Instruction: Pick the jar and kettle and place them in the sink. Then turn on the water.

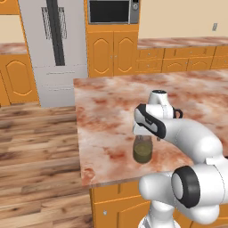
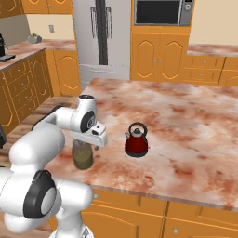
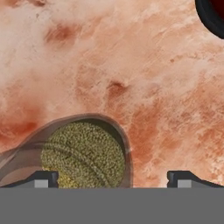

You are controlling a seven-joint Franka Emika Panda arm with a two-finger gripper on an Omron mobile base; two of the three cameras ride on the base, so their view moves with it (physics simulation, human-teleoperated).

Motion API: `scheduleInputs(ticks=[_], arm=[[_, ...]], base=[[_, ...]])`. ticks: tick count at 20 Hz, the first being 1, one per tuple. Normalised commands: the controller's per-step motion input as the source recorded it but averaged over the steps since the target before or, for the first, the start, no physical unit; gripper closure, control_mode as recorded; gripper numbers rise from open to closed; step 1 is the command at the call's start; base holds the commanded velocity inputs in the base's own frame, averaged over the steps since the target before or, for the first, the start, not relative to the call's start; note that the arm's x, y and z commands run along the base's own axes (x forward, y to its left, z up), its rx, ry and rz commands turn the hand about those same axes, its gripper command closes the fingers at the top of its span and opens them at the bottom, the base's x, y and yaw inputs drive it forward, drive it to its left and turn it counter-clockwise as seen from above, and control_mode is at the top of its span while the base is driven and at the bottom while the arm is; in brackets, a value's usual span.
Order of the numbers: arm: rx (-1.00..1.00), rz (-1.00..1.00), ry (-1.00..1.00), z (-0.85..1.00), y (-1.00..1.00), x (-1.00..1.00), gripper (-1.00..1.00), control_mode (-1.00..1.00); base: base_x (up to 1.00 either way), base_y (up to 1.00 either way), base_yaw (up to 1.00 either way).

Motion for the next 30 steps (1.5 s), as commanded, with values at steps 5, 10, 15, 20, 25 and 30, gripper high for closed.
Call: scheduleInputs(ticks=[5, 10, 15, 20, 25, 30], arm=[[0.00, 0.00, 0.00, -0.26, 0.00, 0.00, -1.00, -1.00], [0.00, 0.00, 0.00, -0.08, 0.00, 0.00, -1.00, -1.00], [0.00, 0.00, 0.00, 0.00, 0.00, 0.00, 1.00, -1.00], [0.00, 0.00, 0.00, 0.00, 0.00, 0.00, 1.00, -1.00], [0.00, 0.00, 0.00, 0.00, 0.00, 0.00, 1.00, -1.00], [0.00, 0.03, -0.05, 0.33, -0.02, -0.27, 1.00, -1.00]], base=[[0.00, 0.00, 0.00], [0.00, 0.00, 0.00], [0.00, 0.00, 0.00], [0.00, 0.00, 0.00], [0.00, 0.00, 0.00], [0.00, 0.00, 0.00]])
